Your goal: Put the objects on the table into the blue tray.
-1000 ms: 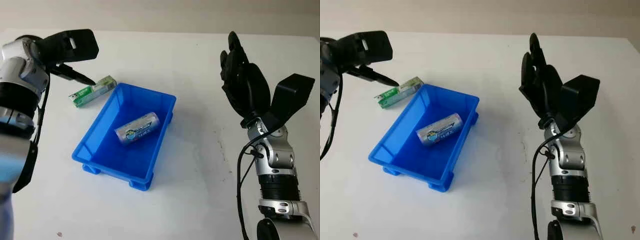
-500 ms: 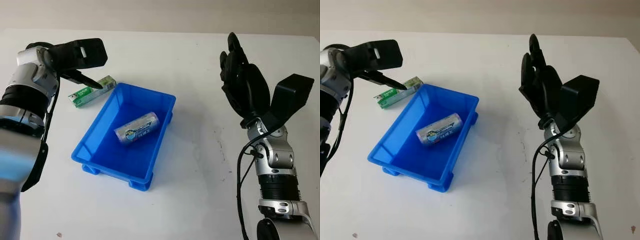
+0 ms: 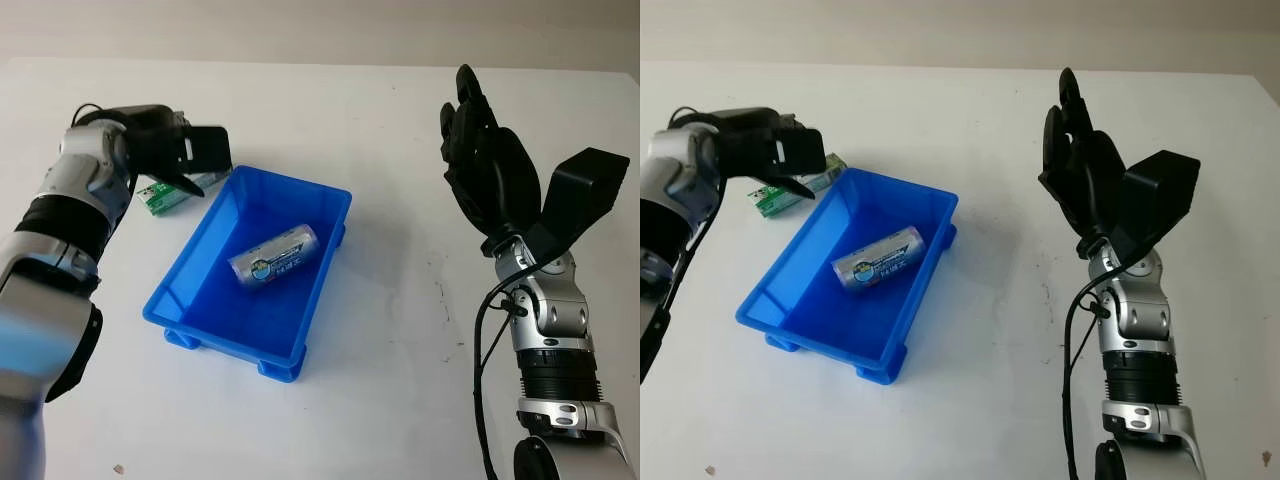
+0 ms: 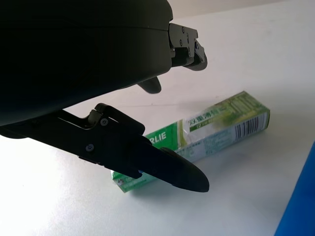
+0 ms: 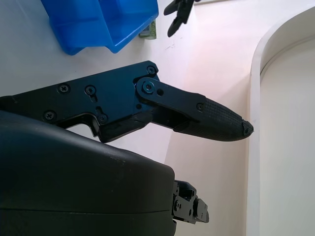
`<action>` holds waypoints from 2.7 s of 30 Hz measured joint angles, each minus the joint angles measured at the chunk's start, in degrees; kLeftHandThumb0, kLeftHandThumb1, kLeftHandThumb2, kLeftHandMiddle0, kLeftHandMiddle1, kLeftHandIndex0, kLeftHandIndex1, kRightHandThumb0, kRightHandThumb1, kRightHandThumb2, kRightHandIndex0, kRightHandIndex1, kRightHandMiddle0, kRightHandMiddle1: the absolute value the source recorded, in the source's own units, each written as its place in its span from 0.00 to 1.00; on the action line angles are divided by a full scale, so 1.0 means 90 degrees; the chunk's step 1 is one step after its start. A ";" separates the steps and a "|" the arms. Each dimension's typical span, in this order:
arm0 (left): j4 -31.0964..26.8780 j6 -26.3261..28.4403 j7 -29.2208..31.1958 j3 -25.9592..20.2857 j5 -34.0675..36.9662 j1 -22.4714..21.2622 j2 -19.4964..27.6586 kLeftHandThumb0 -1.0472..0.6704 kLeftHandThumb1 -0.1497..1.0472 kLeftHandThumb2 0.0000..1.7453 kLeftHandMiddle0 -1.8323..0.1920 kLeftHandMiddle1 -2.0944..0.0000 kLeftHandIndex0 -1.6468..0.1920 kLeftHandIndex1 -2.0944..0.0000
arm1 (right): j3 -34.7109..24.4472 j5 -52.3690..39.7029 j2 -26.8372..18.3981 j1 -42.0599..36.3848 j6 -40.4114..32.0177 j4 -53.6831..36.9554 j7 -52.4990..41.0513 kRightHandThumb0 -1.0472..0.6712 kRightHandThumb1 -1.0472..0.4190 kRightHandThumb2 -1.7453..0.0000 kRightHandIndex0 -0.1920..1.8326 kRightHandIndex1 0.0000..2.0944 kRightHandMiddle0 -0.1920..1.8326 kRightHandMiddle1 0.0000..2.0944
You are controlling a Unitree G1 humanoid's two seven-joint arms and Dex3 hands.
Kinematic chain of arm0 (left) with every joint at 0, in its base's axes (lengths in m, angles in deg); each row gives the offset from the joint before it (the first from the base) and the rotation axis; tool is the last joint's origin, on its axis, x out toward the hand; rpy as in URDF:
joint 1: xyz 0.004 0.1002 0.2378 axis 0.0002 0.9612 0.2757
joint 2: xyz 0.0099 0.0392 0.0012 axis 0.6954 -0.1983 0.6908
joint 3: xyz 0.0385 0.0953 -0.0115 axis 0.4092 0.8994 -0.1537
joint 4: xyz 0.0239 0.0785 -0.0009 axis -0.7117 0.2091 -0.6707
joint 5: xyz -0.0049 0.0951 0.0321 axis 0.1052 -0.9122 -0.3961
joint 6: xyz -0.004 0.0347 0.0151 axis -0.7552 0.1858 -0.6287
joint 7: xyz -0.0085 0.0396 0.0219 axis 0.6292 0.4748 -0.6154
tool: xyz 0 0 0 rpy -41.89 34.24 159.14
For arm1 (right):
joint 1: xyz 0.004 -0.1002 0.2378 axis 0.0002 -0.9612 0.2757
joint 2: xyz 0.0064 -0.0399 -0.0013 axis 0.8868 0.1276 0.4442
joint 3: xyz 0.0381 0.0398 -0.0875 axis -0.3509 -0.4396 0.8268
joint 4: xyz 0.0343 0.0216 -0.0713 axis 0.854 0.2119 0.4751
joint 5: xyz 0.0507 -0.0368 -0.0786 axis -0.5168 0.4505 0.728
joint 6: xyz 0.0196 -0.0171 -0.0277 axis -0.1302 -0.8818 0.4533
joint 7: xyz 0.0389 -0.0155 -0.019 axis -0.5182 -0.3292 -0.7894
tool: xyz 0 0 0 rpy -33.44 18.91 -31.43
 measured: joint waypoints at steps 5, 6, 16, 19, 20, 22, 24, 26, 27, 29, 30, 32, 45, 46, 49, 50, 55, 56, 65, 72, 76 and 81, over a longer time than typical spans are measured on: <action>0.0010 -0.0129 -0.0225 0.0060 -0.0042 0.0045 0.0000 0.34 0.85 0.03 0.89 0.30 0.83 0.60 | -0.0005 -0.0017 0.0000 0.0000 0.0000 0.0000 -0.0001 0.19 0.00 0.58 0.00 0.00 0.00 0.00; 0.0013 -0.0183 -0.0299 0.0072 -0.0056 0.0065 0.0001 0.35 0.85 0.03 0.87 0.26 0.84 0.52 | -0.0006 -0.0018 0.0000 0.0000 0.0000 0.0000 0.0000 0.19 0.00 0.58 0.00 0.00 0.00 0.00; 0.0326 -0.0555 -0.0693 0.0296 -0.0225 0.0120 -0.0001 0.40 0.94 0.04 0.74 0.12 0.90 0.49 | -0.0016 -0.0032 -0.0001 0.0001 0.0000 0.0000 -0.0027 0.19 0.00 0.58 0.00 0.00 0.00 0.00; 0.0338 -0.0618 -0.0711 0.0289 -0.0171 0.0131 -0.0001 0.40 0.97 0.03 0.69 0.13 0.92 0.60 | -0.0018 -0.0046 -0.0001 0.0001 0.0000 0.0000 -0.0032 0.19 0.00 0.58 0.00 0.00 0.00 0.00; 0.0337 -0.0634 -0.0712 0.0273 -0.0143 0.0144 -0.0001 0.40 0.98 0.03 0.68 0.14 0.91 0.66 | -0.0019 -0.0054 -0.0001 0.0001 0.0000 0.0001 -0.0034 0.19 0.00 0.58 0.00 0.00 0.00 0.00; 0.0337 -0.0667 -0.0726 0.0245 -0.0092 0.0169 0.0000 0.40 0.99 0.03 0.66 0.13 0.84 0.63 | -0.0023 -0.0056 -0.0001 0.0001 0.0000 0.0001 -0.0034 0.19 0.00 0.58 0.00 0.00 0.00 0.00; 0.0335 -0.0690 -0.0730 0.0240 -0.0066 0.0194 0.0001 0.39 0.99 0.03 0.66 0.13 0.86 0.44 | -0.0024 -0.0056 -0.0001 0.0001 0.0000 0.0000 -0.0034 0.18 0.00 0.58 0.00 0.00 0.00 0.00; 0.0323 -0.0703 -0.0720 0.0240 -0.0049 0.0209 0.0002 0.39 1.00 0.04 0.64 0.12 0.75 0.28 | -0.0024 -0.0056 -0.0001 0.0001 0.0000 0.0000 -0.0034 0.18 0.00 0.58 0.00 0.00 0.00 0.00; 0.0306 -0.0708 -0.0707 0.0240 -0.0047 0.0210 0.0004 0.39 1.00 0.04 0.64 0.13 0.73 0.25 | -0.0024 -0.0057 -0.0002 0.0001 0.0000 0.0000 -0.0035 0.18 0.00 0.58 0.00 0.00 0.00 0.00; 0.0269 -0.0714 -0.0661 0.0240 -0.0047 0.0211 0.0007 0.39 1.00 0.05 0.64 0.12 0.71 0.20 | -0.0027 -0.0059 -0.0002 0.0001 -0.0001 0.0000 -0.0034 0.18 0.00 0.58 0.00 0.00 0.00 0.00; 0.0260 -0.0716 -0.0621 0.0240 -0.0038 0.0211 0.0011 0.40 1.00 0.05 0.64 0.10 0.72 0.17 | -0.0029 -0.0060 -0.0002 0.0001 -0.0001 0.0000 -0.0034 0.18 0.00 0.58 0.00 0.00 0.00 0.00; 0.0242 -0.0696 -0.0534 0.0229 0.0006 0.0214 0.0012 0.40 1.00 0.06 0.65 0.09 0.75 0.16 | -0.0035 -0.0070 -0.0002 0.0001 -0.0001 0.0000 -0.0038 0.19 0.00 0.58 0.00 0.00 0.00 0.00; 0.0055 -0.0380 -0.0449 -0.0298 0.0453 0.0264 0.0042 0.40 1.00 0.11 0.76 0.12 0.78 0.17 | -0.0084 -0.0104 -0.0004 0.0000 -0.0021 0.0000 -0.0062 0.19 0.00 0.58 0.00 0.00 0.00 0.00; 0.0001 -0.0346 -0.0450 -0.0353 0.0487 0.0259 0.0059 0.40 1.00 0.10 0.75 0.13 0.78 0.18 | -0.0086 -0.0108 -0.0004 0.0001 -0.0021 0.0000 -0.0065 0.19 0.00 0.58 0.00 0.00 0.00 0.00; -0.0121 -0.0252 -0.0447 -0.0551 0.0642 0.0195 0.0118 0.41 1.00 0.10 0.76 0.10 0.79 0.19 | -0.0086 -0.0112 -0.0004 0.0001 -0.0021 0.0000 -0.0076 0.19 0.00 0.58 0.00 0.00 0.00 0.00; -0.0146 -0.0244 -0.0447 -0.0634 0.0721 0.0166 0.0142 0.42 1.00 0.09 0.78 0.10 0.82 0.20 | -0.0086 -0.0112 -0.0004 0.0001 -0.0021 0.0000 -0.0079 0.19 0.00 0.58 0.00 0.00 0.00 0.00; -0.0182 -0.0328 -0.0452 -0.0894 0.0910 -0.0072 0.0314 0.40 1.00 0.09 0.77 0.08 0.82 0.17 | -0.0086 -0.0113 -0.0005 0.0001 -0.0021 0.0000 -0.0084 0.19 0.00 0.58 0.00 0.00 0.00 0.00; -0.0206 -0.0317 -0.0467 -0.0916 0.0909 -0.0142 0.0356 0.39 1.00 0.09 0.76 0.08 0.80 0.19 | -0.0086 -0.0117 -0.0005 0.0001 -0.0021 0.0000 -0.0092 0.19 0.00 0.58 0.00 0.00 0.00 0.00; -0.0818 -0.0183 -0.0283 -0.1428 0.1356 -0.0480 0.0629 0.39 1.00 0.10 0.68 0.00 0.74 0.08 | -0.0089 -0.0124 -0.0005 0.0001 -0.0021 0.0000 -0.0093 0.19 0.00 0.58 0.00 0.00 0.00 0.00; -0.3104 0.0081 0.1067 -0.1793 0.1981 -0.0193 0.0819 0.40 1.00 0.11 0.64 0.00 0.71 0.01 | -0.0081 -0.0123 -0.0003 0.0028 -0.0042 0.0000 -0.0066 0.18 0.00 0.59 0.00 0.00 0.00 0.00; -0.4283 0.0670 0.1787 -0.1822 0.2154 0.0409 0.0861 0.40 1.00 0.08 0.58 0.00 0.68 0.04 | -0.0092 -0.0125 -0.0008 0.0048 -0.0041 0.0033 -0.0085 0.19 0.00 0.59 0.00 0.00 0.00 0.00; -0.5457 0.1222 0.2300 -0.1830 0.2336 0.1037 0.0847 0.39 1.00 0.08 0.62 0.00 0.69 0.06 | -0.0081 -0.0122 -0.0007 0.0076 -0.0041 0.0066 -0.0089 0.18 0.00 0.59 0.00 0.00 0.00 0.00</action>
